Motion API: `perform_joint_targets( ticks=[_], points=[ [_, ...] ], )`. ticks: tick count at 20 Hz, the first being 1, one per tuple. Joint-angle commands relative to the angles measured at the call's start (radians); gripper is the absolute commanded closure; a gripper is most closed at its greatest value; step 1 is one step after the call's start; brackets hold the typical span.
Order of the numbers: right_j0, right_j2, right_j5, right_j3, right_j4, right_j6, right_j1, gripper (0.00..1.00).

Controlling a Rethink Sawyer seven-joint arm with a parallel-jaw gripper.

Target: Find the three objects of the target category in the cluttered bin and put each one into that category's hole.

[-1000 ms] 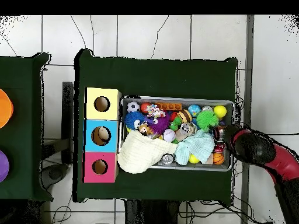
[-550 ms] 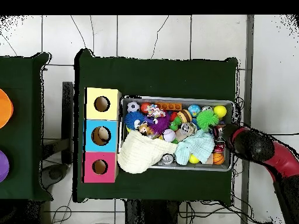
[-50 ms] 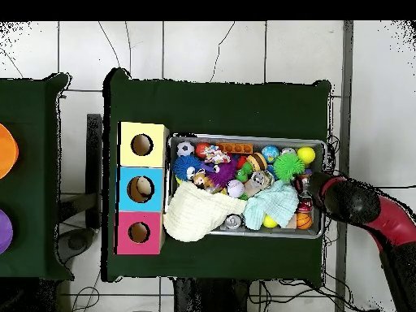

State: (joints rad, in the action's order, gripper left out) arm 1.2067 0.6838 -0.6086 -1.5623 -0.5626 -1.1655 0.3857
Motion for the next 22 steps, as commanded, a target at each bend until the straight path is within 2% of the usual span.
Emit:
perform_joint_targets(
  ticks=[1,9,22],
  points=[
    [-0.015,0.017,-0.116,0.083,-0.06,0.233,-0.048,1.0],
    [-0.022,0.008,-0.139,0.077,-0.057,0.226,-0.029,1.0],
    [-0.023,0.002,-0.219,0.013,-0.039,0.196,0.085,1.0]
  ],
)
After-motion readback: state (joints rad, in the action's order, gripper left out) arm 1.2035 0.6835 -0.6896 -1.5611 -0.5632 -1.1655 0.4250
